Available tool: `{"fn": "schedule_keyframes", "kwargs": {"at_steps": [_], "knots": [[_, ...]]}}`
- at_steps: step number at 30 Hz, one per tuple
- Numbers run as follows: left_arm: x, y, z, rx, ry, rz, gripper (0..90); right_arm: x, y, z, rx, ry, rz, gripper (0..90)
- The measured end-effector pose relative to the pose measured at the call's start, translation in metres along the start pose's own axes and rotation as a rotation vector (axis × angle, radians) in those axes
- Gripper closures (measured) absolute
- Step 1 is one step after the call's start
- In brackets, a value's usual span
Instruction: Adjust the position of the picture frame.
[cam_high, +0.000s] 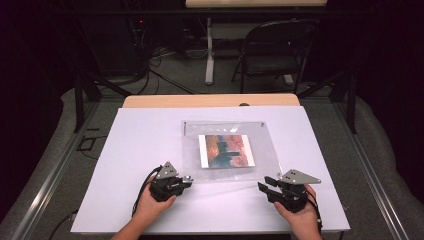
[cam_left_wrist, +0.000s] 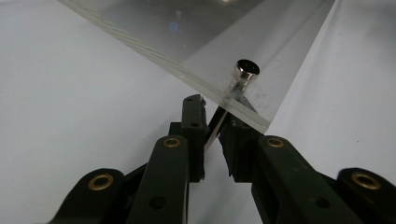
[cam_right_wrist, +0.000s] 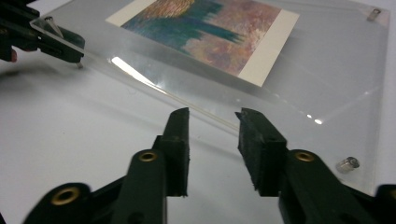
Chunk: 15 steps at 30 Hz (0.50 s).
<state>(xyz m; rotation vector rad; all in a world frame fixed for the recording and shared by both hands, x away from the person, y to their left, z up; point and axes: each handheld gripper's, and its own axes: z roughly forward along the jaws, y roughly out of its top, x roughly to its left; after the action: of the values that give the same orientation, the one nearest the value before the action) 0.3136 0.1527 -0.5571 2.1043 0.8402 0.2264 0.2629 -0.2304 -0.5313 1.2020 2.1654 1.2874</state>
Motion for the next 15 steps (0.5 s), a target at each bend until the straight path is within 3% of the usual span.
{"fn": "schedule_keyframes", "kwargs": {"at_steps": [7, 15], "knots": [[0.0, 0.0, -0.002, 0.004, -0.007, 0.005, 81.1, 0.006, 0.005, 0.013, 0.097, 0.024, -0.014, 89.4], [-0.001, 0.001, -0.003, 0.005, -0.015, 0.0, 81.2, 0.005, 0.007, 0.027, 0.2, 0.071, 0.033, 90.0]]}}
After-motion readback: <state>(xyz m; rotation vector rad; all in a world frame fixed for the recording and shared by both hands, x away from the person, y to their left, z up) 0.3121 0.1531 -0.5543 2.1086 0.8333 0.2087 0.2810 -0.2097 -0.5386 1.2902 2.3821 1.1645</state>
